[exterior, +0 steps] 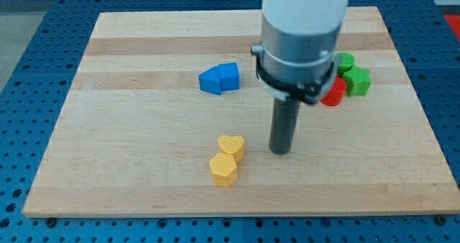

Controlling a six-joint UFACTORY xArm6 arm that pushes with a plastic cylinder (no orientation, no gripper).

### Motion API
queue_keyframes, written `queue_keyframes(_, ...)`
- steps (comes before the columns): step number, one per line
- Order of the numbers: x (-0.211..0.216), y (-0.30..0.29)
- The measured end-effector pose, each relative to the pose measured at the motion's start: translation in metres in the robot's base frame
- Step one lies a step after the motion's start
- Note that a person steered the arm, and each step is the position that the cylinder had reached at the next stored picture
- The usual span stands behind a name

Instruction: Push the yellow blocks towards the center of the board

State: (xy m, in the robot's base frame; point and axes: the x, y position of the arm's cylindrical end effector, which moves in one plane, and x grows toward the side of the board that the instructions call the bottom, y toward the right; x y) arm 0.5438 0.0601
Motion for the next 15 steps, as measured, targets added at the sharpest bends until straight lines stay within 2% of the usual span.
queue_keyframes(2, 0.073, -0.021)
queue_keyframes(5, 0.074, -0.088)
queue_keyframes(12, 0.011, -0.073)
queue_keyframes(15, -0.029, -0.070)
